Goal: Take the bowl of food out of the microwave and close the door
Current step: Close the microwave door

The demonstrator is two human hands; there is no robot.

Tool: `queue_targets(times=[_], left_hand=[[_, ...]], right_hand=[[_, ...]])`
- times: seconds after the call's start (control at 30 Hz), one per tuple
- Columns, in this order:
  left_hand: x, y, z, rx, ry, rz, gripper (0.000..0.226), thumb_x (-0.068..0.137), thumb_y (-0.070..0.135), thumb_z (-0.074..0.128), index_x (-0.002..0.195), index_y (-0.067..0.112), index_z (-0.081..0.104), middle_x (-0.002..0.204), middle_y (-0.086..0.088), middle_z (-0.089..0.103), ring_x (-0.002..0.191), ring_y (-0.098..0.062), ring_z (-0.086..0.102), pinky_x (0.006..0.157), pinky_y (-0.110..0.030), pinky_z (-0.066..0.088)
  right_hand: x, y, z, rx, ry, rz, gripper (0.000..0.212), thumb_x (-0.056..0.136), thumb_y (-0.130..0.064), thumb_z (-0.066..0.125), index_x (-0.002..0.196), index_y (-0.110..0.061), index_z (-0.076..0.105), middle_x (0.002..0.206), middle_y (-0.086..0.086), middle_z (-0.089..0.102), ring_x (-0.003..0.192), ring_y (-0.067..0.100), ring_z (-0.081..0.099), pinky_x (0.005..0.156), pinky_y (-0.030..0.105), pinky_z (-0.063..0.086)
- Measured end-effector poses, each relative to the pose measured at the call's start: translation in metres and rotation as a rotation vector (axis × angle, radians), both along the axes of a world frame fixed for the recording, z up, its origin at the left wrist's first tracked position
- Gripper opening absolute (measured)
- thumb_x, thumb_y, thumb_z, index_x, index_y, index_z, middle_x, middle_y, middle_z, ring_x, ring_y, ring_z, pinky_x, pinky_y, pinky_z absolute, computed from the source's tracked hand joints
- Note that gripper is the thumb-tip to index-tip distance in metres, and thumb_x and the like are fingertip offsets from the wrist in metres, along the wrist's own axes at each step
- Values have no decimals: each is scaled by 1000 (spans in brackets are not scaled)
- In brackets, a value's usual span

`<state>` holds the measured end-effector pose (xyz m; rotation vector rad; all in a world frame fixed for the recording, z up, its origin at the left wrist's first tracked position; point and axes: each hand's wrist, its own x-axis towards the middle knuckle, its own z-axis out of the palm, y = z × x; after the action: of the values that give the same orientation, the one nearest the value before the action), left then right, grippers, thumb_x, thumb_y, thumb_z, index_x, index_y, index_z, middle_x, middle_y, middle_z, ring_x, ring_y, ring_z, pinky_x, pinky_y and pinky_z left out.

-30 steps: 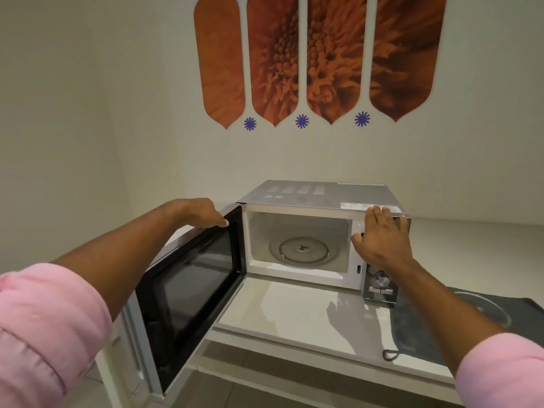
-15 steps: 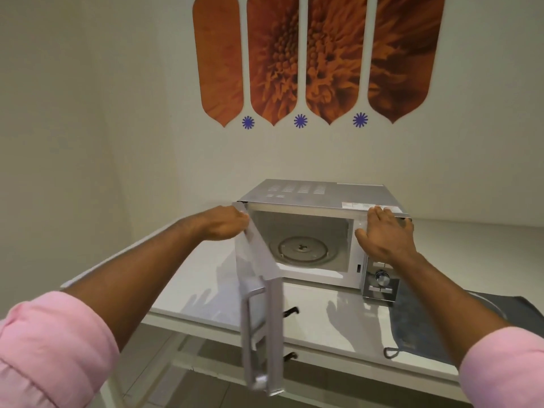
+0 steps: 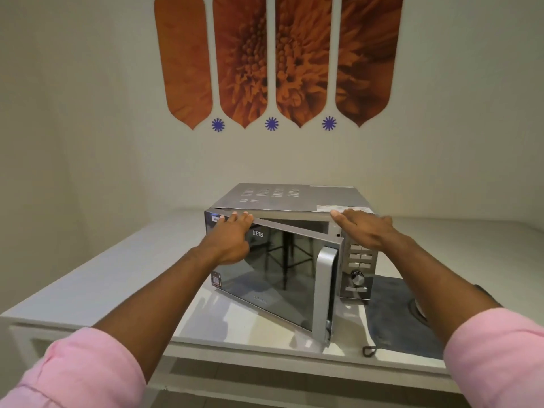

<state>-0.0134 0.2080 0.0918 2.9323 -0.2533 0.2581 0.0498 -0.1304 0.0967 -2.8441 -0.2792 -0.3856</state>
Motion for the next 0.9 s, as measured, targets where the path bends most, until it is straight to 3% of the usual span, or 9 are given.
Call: queue_targets(times=[0.23, 0.37, 0.5, 0.73, 0.9], left_hand=[[27, -17, -5, 107, -39, 9, 91, 92, 11, 55, 170, 11, 8, 180, -11, 10, 167, -29, 9, 135, -48, 7], [41, -22, -9, 150, -53, 32, 93, 93, 14, 57, 170, 12, 6, 180, -11, 7, 167, -30, 8, 136, -50, 9], [46, -27, -13, 149, -76, 54, 93, 93, 16, 60, 170, 10, 8, 180, -12, 9, 167, -32, 8, 136, -49, 9], [50, -23, -18, 149, -115, 47, 94, 92, 15, 63, 170, 11, 11, 180, -12, 11, 167, -32, 9, 136, -48, 11], [53, -25, -19, 148, -120, 52, 94, 93, 14, 63, 170, 12, 9, 180, -12, 9, 167, -32, 7, 135, -48, 9]], right_hand=[[1, -5, 2, -44, 11, 25, 98, 73, -98, 9, 118, -25, 56, 131, 1, 63, 121, 27, 56, 99, 56, 34], [9, -7, -1, -180, -80, 19, 55, 91, -76, 35, 111, -28, 54, 114, -2, 67, 113, 26, 61, 87, 46, 30], [15, -2, -1, -219, -177, -56, 34, 99, -54, 42, 108, -27, 60, 111, 0, 70, 105, 25, 62, 91, 47, 36], [23, 6, 1, -276, -240, -165, 30, 102, -44, 45, 109, -31, 71, 107, 2, 73, 100, 26, 65, 92, 44, 40], [26, 11, -4, -322, -300, -207, 27, 101, -39, 49, 107, -28, 73, 97, 2, 74, 82, 24, 61, 78, 39, 40]])
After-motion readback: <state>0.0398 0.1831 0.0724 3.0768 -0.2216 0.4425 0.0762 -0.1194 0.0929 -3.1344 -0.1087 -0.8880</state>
